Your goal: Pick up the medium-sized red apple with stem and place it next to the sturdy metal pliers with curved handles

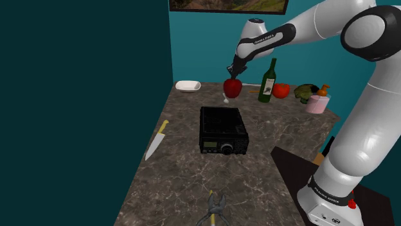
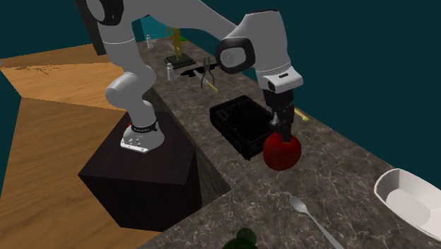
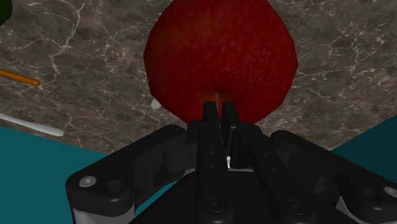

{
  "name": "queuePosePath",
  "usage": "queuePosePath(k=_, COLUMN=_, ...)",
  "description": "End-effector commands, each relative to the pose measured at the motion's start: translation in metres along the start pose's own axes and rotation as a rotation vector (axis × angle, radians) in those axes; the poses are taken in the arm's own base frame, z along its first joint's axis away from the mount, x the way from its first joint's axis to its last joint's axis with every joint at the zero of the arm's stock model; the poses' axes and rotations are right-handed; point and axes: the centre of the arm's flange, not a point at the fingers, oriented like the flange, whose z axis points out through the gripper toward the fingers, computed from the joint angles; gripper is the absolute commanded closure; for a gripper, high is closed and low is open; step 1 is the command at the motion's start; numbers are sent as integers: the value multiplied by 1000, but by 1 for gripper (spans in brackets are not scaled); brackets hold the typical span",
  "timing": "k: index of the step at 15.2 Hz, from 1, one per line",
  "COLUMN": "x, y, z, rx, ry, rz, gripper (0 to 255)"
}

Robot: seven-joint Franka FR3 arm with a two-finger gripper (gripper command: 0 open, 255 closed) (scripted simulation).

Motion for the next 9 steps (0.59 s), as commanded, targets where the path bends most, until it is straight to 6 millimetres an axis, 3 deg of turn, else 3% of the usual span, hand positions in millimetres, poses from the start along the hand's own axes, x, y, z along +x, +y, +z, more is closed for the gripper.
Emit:
queuePosePath(k=1, x=4, y=1, z=-9, rx=0, ry=0, rz=0, gripper=255)
queuePosePath(k=9, x=21, y=3, z=-48, rx=0, ry=0, rz=0, gripper=255)
